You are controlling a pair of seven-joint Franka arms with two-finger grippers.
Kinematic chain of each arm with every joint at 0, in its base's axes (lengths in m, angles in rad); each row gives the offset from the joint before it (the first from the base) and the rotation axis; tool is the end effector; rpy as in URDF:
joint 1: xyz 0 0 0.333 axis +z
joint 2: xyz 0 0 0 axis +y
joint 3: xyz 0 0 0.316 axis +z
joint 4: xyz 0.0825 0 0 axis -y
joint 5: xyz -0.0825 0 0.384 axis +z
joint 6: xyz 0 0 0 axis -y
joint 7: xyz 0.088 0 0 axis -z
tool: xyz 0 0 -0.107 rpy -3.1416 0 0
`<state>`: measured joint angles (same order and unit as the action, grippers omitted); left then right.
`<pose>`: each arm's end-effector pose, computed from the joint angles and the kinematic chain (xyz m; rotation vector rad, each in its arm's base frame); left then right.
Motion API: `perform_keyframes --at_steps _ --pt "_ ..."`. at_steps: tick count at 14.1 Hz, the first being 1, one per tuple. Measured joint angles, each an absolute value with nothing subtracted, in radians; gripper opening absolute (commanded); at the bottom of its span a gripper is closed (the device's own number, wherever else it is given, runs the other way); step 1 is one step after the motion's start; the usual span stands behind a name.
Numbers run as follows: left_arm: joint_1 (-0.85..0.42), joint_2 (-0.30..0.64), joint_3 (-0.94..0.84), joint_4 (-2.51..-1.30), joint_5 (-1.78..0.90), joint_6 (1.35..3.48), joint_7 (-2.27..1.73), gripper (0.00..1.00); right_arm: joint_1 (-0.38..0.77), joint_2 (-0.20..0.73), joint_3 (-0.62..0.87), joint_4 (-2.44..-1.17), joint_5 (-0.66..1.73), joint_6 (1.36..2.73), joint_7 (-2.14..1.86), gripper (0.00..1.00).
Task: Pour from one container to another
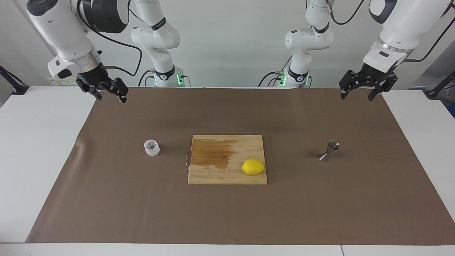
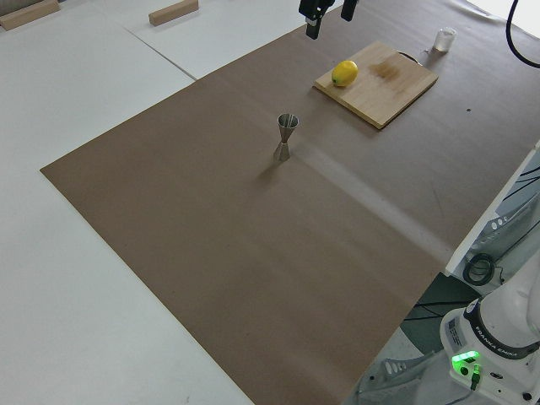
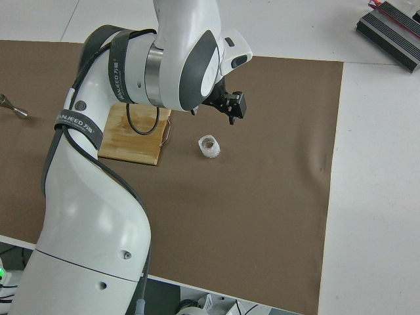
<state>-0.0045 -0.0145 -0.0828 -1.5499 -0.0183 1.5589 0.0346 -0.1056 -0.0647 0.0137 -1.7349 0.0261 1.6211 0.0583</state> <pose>0.5470 -0.0502 0.6413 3.1178 -0.1910 0.0359 0.5328 -0.0462 0.5865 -3.1057 0.2368 0.0758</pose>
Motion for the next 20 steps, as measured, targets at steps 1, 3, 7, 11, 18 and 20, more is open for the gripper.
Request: perform_keyframes --at_steps 1,3,7,11,18,20 --pt "-0.005 -0.014 -0.083 -1.550 -0.018 1.559 0.035 1.00 -0.106 -0.065 0.014 -1.735 0.026 1.621 0.058 1.00" --pt "-0.005 -0.015 -0.083 -1.550 -0.018 1.559 0.037 1.00 -0.106 -0.065 0.014 -1.735 0.026 1.621 0.058 1.00" --pt "-0.005 -0.014 -0.086 -1.552 -0.018 1.558 0.039 1.00 -0.106 -0.065 0.014 -1.735 0.026 1.621 0.058 1.00" --pt "-0.005 -0.015 -0.084 -1.565 -0.041 1.577 0.020 1.00 -0.106 -0.065 0.014 -1.735 0.026 1.621 0.058 1.00" --pt "0.099 0.069 -0.073 -1.674 -0.279 1.726 -0.291 1.00 -0.106 -0.065 0.014 -1.735 0.026 1.621 0.058 1.00" --pt "0.156 0.098 -0.071 -1.746 -0.385 1.802 -0.369 1.00 -0.106 -0.065 0.014 -1.735 0.026 1.621 0.058 1.00"
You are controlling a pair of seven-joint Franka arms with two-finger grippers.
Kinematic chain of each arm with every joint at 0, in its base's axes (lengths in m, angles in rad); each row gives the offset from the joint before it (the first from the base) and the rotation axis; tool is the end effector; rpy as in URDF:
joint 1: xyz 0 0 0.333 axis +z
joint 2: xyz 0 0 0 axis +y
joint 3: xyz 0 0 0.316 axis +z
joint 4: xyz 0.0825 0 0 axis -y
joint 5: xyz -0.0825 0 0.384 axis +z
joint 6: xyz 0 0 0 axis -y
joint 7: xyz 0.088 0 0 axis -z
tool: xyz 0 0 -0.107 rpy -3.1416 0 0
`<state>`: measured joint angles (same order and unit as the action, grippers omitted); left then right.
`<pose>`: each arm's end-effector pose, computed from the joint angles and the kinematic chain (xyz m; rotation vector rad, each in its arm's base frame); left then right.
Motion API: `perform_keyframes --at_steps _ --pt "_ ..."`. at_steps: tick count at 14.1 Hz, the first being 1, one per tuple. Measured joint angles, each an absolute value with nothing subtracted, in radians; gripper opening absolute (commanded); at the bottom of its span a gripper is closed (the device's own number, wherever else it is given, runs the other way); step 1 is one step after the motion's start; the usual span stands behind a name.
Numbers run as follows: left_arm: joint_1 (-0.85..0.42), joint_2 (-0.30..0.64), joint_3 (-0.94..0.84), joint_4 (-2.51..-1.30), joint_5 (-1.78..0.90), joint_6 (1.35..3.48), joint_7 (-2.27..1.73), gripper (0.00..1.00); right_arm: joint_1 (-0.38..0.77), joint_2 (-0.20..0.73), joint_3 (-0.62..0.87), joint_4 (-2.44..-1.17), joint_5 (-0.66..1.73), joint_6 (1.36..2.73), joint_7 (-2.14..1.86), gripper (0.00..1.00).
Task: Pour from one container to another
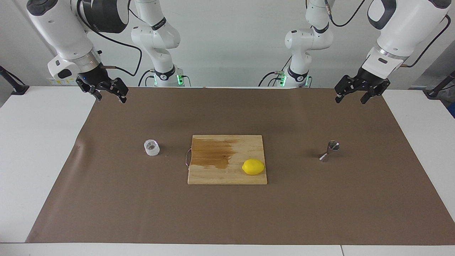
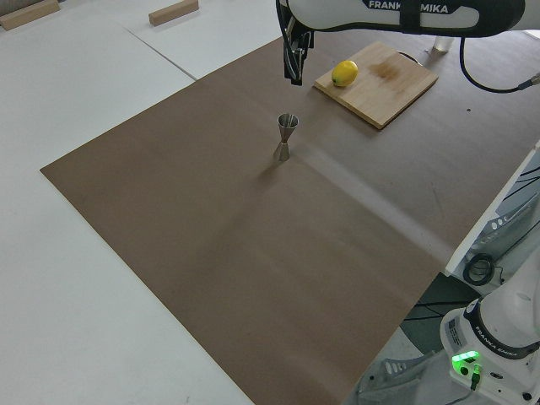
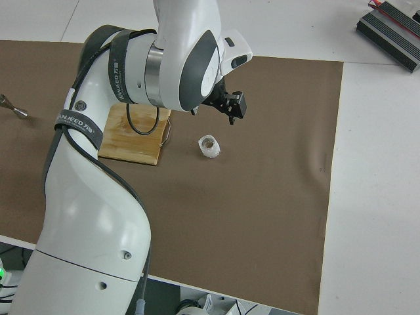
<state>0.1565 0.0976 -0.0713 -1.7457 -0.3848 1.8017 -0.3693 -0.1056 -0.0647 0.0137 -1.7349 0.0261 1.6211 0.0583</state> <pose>0.5905 0.0202 0.5113 2.6640 0.7541 -0.1323 0.5328 -0.0462 0.5865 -3.1057 0.2368 0.0758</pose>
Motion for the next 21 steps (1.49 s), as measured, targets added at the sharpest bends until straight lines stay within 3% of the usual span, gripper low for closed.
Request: perform_keyframes --at_steps 3,10,21 --pt "0.221 0.097 -0.070 -1.884 -0.579 1.930 -0.552 1.00 -0.106 -0.065 0.014 -1.735 0.026 1.621 0.058 1.00" --pt "0.233 -0.006 -0.069 -2.175 -0.893 2.221 -0.995 1.00 -0.106 -0.065 0.014 -1.735 0.026 1.621 0.058 1.00" --pt "0.237 -0.011 -0.078 -2.352 -1.323 2.357 -1.182 1.00 -0.106 -0.065 0.014 -1.735 0.026 1.621 0.058 1.00"
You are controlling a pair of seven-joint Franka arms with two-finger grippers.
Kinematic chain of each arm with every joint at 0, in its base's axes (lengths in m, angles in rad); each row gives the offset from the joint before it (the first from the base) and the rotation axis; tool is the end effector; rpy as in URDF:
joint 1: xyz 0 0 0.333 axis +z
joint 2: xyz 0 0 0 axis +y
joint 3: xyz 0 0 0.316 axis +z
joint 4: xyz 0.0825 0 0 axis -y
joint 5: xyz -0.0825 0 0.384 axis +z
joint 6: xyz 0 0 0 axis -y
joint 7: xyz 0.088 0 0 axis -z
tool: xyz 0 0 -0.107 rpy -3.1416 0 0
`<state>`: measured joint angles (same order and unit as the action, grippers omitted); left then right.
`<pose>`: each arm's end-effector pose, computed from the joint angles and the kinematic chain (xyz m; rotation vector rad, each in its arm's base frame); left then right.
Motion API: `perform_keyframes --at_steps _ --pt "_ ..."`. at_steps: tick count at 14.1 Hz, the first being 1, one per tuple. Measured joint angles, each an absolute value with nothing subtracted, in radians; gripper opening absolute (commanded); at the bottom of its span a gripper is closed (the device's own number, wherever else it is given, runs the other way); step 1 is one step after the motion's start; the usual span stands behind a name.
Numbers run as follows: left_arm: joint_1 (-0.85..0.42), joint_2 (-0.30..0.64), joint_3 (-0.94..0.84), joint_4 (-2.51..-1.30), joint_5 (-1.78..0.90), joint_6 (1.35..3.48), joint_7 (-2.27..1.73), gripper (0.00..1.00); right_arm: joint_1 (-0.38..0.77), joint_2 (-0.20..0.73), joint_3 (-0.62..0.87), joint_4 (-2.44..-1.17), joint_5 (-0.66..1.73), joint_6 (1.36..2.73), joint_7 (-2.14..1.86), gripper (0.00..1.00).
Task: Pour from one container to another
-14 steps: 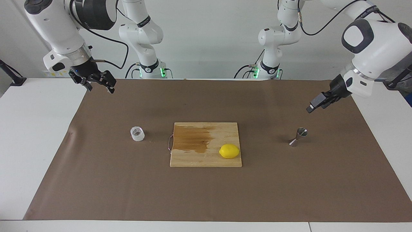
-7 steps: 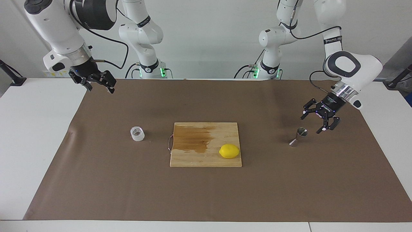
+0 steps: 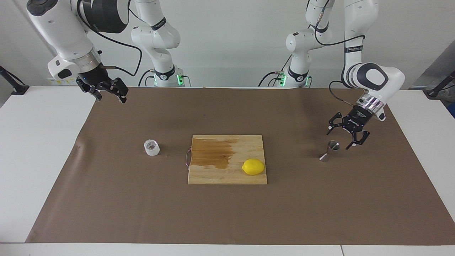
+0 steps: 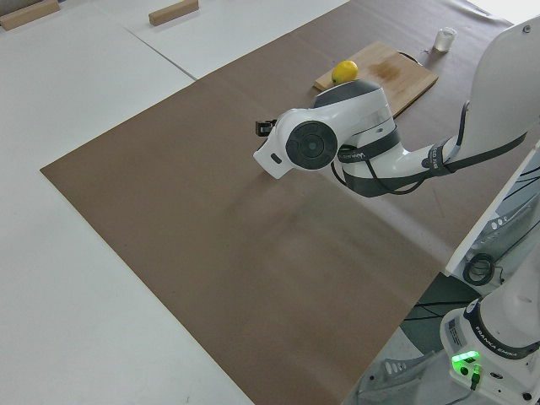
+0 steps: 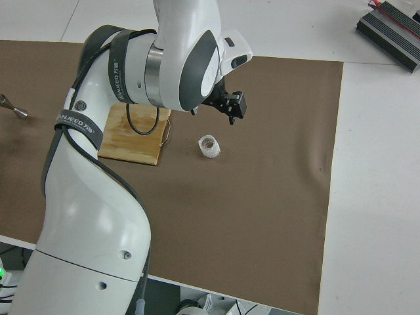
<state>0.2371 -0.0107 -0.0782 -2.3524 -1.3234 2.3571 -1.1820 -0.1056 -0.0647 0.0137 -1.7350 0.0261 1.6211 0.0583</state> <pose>0.5043 0.0677 0.3430 0.8924 2.1113 -0.5314 0.5328 -0.0462 0.5864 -3.1057 0.2368 0.0760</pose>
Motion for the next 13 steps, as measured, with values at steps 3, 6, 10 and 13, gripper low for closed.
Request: perform_keyframes --at_steps 3,6,10,13 --pt "0.226 -0.011 -0.081 -2.357 -1.351 2.362 -1.182 1.00 -0.106 -0.065 0.014 -1.735 0.026 1.621 0.058 1.00" --pt "0.206 -0.011 -0.084 -2.359 -1.369 2.373 -1.183 1.00 -0.106 -0.065 0.014 -1.735 0.026 1.621 0.058 1.00" --pt "0.195 -0.009 -0.084 -2.359 -1.373 2.397 -1.181 1.00 -0.106 -0.065 0.014 -1.735 0.026 1.621 0.058 1.00" --pt "0.195 -0.003 -0.084 -2.359 -1.373 2.408 -1.179 0.88 -0.106 -0.065 0.014 -1.735 0.026 1.621 0.058 1.00"
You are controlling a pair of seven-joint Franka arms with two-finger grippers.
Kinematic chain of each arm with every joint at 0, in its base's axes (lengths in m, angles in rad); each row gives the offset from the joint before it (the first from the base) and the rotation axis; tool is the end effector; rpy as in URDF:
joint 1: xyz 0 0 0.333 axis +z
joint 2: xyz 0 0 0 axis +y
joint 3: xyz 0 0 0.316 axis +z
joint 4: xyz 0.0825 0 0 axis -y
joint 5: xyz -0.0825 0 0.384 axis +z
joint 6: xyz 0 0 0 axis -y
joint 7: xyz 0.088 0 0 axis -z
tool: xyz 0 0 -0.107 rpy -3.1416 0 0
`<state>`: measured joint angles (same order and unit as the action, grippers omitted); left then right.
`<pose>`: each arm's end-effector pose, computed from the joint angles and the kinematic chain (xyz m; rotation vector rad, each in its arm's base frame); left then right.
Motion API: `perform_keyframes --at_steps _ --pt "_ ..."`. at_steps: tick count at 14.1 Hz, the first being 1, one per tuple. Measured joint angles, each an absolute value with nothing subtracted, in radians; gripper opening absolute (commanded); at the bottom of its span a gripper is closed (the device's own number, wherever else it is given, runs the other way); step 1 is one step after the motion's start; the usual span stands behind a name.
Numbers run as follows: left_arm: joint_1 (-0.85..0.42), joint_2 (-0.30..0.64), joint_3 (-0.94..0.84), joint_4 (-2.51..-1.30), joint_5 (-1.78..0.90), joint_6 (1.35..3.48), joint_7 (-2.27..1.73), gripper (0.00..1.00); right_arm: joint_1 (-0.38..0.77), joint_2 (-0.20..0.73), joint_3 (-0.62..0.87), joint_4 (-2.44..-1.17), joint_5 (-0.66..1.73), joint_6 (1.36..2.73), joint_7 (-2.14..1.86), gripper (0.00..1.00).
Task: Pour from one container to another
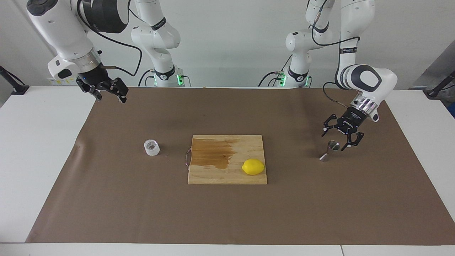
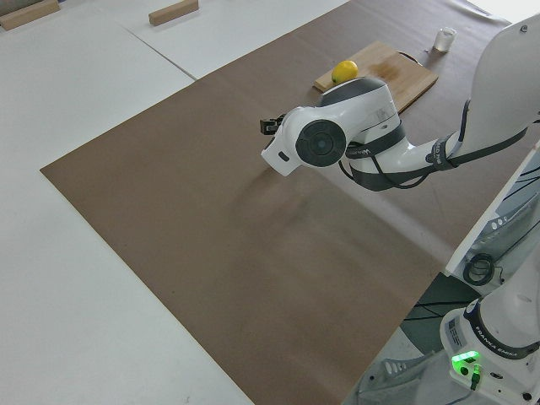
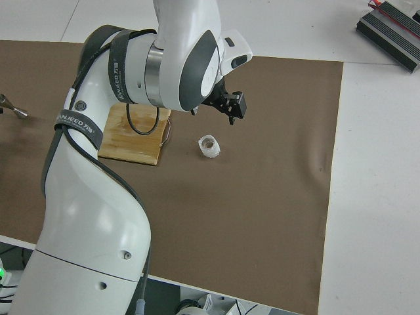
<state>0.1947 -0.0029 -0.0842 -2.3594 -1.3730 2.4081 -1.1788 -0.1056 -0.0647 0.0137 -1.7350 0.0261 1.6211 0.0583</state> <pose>0.5059 0.0500 0.3372 0.8705 2.1193 -0.5218 0.5328 -0.0462 0.5864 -3.1057 0.2368 0.0760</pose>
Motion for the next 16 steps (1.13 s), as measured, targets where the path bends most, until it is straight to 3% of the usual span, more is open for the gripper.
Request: perform_keyframes --at_steps 3,16 --pt "0.194 0.002 -0.084 -2.359 -1.373 2.416 -1.177 0.72 -0.106 -0.065 0.014 -1.735 0.026 1.621 0.058 1.00" --pt "0.191 0.003 -0.084 -2.358 -1.373 2.439 -1.141 0.68 -0.106 -0.065 0.014 -1.735 0.026 1.621 0.058 1.00"
